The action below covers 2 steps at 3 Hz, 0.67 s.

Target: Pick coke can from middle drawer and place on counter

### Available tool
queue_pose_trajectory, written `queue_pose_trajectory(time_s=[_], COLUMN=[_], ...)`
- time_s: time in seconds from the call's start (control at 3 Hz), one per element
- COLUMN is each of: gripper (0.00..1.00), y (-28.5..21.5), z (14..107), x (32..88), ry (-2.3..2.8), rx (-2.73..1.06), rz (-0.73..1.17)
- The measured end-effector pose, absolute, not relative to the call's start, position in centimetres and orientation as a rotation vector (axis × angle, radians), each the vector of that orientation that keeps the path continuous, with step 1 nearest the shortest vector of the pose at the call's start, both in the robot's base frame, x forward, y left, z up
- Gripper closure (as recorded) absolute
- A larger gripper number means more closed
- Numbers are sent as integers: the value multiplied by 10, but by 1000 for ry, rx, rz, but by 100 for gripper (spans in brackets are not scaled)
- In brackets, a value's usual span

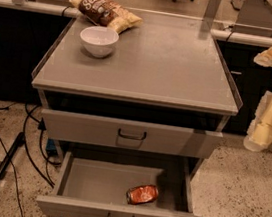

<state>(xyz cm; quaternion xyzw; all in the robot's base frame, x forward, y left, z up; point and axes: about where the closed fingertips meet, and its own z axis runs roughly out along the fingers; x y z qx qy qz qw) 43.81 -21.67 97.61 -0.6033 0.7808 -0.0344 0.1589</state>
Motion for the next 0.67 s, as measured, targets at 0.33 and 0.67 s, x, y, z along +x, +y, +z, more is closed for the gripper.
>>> queue_pose_trajectory(time_s=[0.33,0.67], gripper=[0,12], y=[-217,-217], z=[976,976], x=[438,438], ry=[2232,2232], rx=[-1725,-1725], rz=[-98,-98])
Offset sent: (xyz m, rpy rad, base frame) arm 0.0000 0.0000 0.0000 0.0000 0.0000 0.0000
